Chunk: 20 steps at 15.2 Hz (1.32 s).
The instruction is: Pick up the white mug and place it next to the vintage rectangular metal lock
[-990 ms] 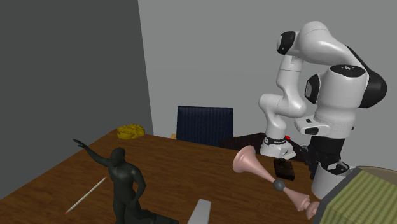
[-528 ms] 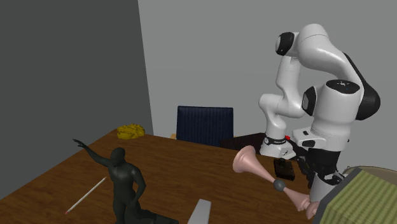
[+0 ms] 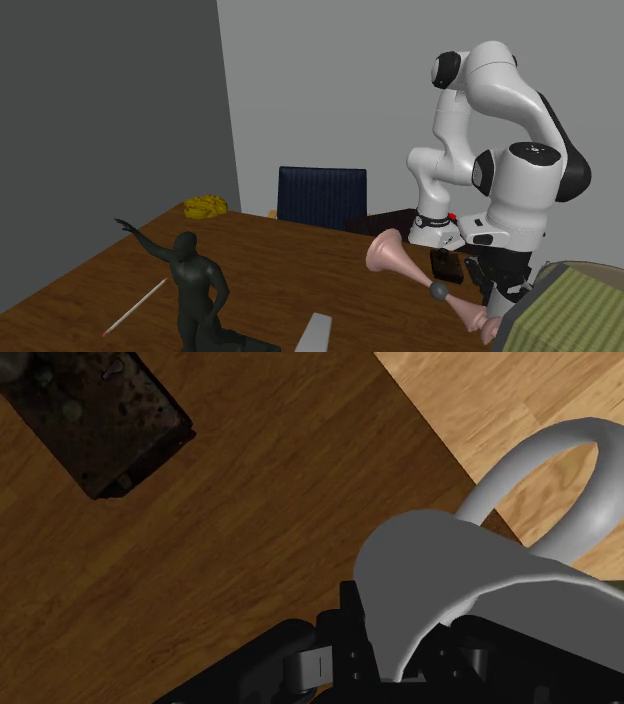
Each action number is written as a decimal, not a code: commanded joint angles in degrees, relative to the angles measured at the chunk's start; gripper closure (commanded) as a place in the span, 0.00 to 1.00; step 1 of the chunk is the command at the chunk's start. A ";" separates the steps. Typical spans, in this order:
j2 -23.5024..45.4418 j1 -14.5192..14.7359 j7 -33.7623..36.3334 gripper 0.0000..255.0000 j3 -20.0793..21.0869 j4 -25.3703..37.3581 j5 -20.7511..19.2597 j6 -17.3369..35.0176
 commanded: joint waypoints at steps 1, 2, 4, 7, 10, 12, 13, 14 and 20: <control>0.00 0.01 -0.02 1.00 0.00 -0.05 0.01 0.07; 0.00 0.01 -0.02 1.00 0.00 -0.05 0.01 0.07; 0.00 0.01 -0.02 0.00 0.00 -0.05 0.01 0.07; 0.00 0.01 -0.02 0.00 0.00 -0.05 0.01 0.07; -1.25 -0.03 -0.52 0.00 -0.21 0.88 0.64 -1.98; -3.43 -0.11 -1.32 0.00 -0.71 2.97 1.59 -6.04; -4.19 -0.14 -1.57 0.00 -0.92 3.88 1.87 -7.64; -4.18 -0.13 -1.57 0.00 -0.93 3.88 1.87 -7.64; -4.19 -0.16 -1.57 0.00 -0.90 3.88 1.87 -7.64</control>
